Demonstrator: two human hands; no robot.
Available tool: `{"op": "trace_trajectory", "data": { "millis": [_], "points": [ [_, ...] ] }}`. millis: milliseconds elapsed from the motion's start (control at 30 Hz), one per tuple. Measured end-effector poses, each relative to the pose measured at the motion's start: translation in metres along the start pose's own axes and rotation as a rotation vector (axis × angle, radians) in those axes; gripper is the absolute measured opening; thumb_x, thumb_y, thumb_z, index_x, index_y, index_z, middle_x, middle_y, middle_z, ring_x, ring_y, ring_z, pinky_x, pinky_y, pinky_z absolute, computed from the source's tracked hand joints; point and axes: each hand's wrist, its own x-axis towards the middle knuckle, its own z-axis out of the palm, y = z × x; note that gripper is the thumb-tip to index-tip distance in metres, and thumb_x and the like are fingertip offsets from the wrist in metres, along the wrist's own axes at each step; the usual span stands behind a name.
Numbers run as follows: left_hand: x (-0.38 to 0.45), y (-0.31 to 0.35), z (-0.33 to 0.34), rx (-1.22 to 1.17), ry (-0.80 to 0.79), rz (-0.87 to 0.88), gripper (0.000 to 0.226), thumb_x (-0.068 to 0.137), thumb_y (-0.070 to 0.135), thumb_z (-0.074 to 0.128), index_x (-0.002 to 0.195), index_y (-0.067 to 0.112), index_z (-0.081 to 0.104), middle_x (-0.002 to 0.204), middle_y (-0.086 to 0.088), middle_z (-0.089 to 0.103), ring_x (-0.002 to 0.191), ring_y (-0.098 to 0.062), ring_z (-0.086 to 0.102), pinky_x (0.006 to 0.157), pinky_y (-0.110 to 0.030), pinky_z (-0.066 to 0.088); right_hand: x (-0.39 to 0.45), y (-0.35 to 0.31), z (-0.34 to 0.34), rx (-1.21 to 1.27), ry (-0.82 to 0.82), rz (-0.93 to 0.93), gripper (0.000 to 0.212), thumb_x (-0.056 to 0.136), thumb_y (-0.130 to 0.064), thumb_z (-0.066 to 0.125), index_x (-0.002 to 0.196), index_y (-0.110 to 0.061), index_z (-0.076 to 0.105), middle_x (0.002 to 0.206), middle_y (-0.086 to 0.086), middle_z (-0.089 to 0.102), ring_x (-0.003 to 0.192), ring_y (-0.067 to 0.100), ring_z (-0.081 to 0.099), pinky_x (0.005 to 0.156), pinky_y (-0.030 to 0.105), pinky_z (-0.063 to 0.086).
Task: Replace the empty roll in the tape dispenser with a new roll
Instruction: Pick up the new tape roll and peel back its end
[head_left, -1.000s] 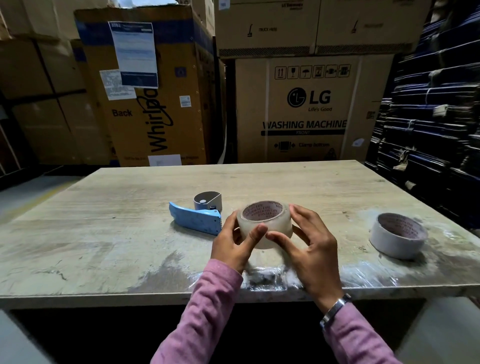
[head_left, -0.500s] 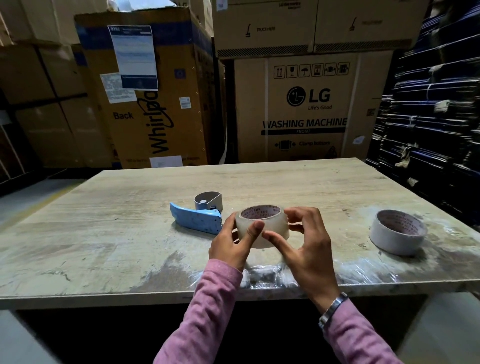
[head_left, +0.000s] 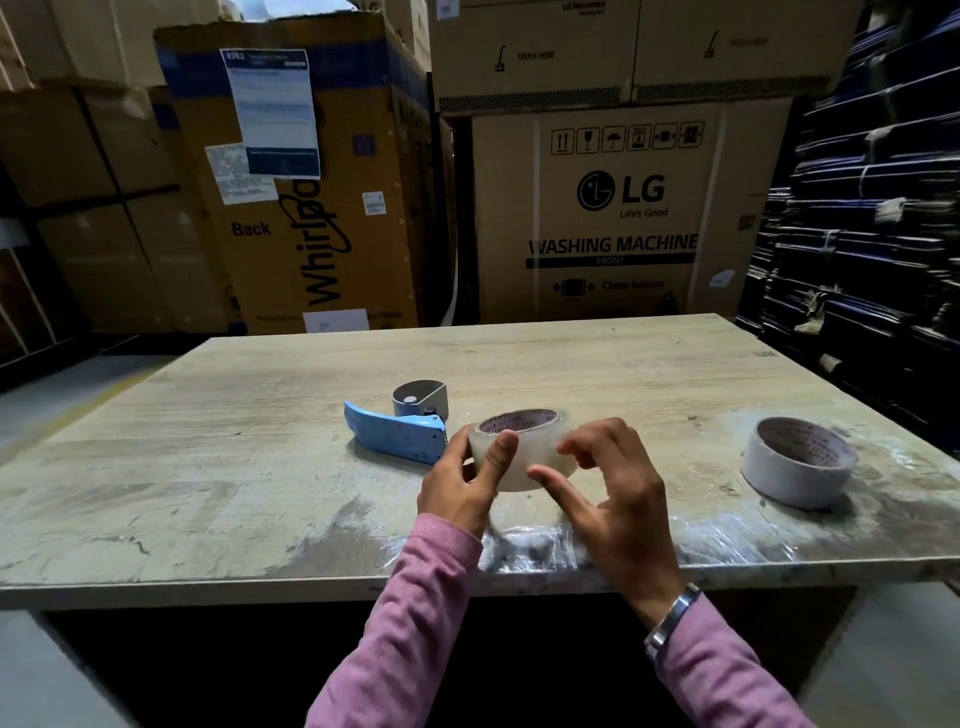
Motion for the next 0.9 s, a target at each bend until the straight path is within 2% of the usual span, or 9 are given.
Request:
{"op": "trace_trajectory", "data": {
  "millis": [100,233,333,400,467,567,633,800,900],
  "points": [
    [0.0,0.003,-0.001,-0.036,-0.018,0.024,0.073,0.054,0.089,0.049,0.087,0.025,0.062,0.079,0.006,0.07,0.079,-0.02,0.067,0.077,-0.048,0.056,0.002,0.0,-0.001,0.111,-0.039,0.095,0.04,0.081,-0.047,0.075,0.1,-0.014,0.062,0.101,-0.004,0.057,0.09,0.016,0.059,0.073,0.031,0.054],
    [-0.001,0.011,-0.002,-0.158,-0.11,0.084,0.082,0.053,0.088,0.051,0.082,0.012,0.056,0.061,0.016,0.06,0.059,-0.003,0.056,0.056,-0.016,0.046,0.009,0.002,-0.008,0.464,-0.292,0.505,0.087,0.067,-0.064,0.076,0.14,-0.028,0.046,0.131,-0.01,0.056,0.11,0.003,0.064,0.087,0.022,0.058],
    [-0.002,0.01,-0.002,-0.193,-0.105,0.083,0.088,0.054,0.086,0.053,0.107,0.015,0.061,0.088,0.008,0.067,0.077,-0.003,0.064,0.064,-0.013,0.049,0.009,0.003,-0.006,0.538,-0.37,0.517,0.069,0.074,-0.055,0.079,0.133,-0.036,0.048,0.126,-0.005,0.065,0.105,0.003,0.069,0.085,0.022,0.058],
    [-0.004,0.006,0.0,-0.119,-0.003,0.074,0.085,0.052,0.089,0.05,0.109,0.027,0.062,0.096,0.013,0.068,0.084,0.003,0.064,0.075,-0.019,0.052,0.007,0.003,-0.003,0.494,-0.326,0.491,0.07,0.072,-0.062,0.076,0.131,-0.033,0.051,0.122,-0.005,0.068,0.102,0.002,0.07,0.083,0.021,0.058],
    [-0.008,0.005,0.002,0.02,0.156,0.115,0.086,0.056,0.088,0.048,0.111,0.024,0.065,0.102,0.01,0.069,0.091,-0.003,0.064,0.083,-0.019,0.051,0.007,0.003,-0.001,0.402,-0.288,0.476,0.087,0.068,-0.075,0.071,0.137,-0.026,0.05,0.118,-0.007,0.069,0.101,0.003,0.07,0.083,0.026,0.06],
    [-0.013,0.002,0.007,0.163,0.332,0.307,0.056,0.075,0.06,0.061,0.103,0.012,0.067,0.098,-0.003,0.07,0.083,-0.001,0.065,0.073,-0.006,0.048,0.004,0.001,0.002,0.308,-0.264,0.453,0.085,0.068,-0.08,0.067,0.134,-0.029,0.048,0.115,-0.008,0.068,0.1,0.01,0.07,0.082,0.037,0.061],
    [-0.015,0.002,0.008,0.192,0.389,0.415,0.03,0.079,0.038,0.068,0.097,0.014,0.065,0.093,-0.005,0.067,0.081,-0.002,0.065,0.069,-0.011,0.052,0.003,0.003,0.003,0.254,-0.242,0.435,0.082,0.071,-0.078,0.066,0.134,-0.029,0.048,0.116,-0.008,0.067,0.1,0.01,0.069,0.08,0.036,0.061],
    [-0.017,-0.004,0.011,0.469,0.443,0.725,0.005,0.082,0.015,0.066,0.08,0.01,0.065,0.08,-0.004,0.061,0.073,-0.022,0.055,0.064,-0.033,0.048,0.002,0.007,0.003,0.119,-0.253,0.422,0.089,0.073,-0.08,0.062,0.142,-0.028,0.043,0.124,-0.006,0.065,0.104,0.01,0.067,0.083,0.033,0.059],
    [-0.021,0.004,0.014,0.375,0.373,0.7,0.005,0.083,0.012,0.061,0.079,0.009,0.061,0.082,-0.001,0.057,0.074,-0.019,0.053,0.065,-0.032,0.048,0.001,0.009,0.004,0.142,-0.266,0.437,0.092,0.072,-0.082,0.063,0.143,-0.028,0.041,0.129,-0.006,0.064,0.11,0.011,0.066,0.087,0.034,0.059]
  ]
}}
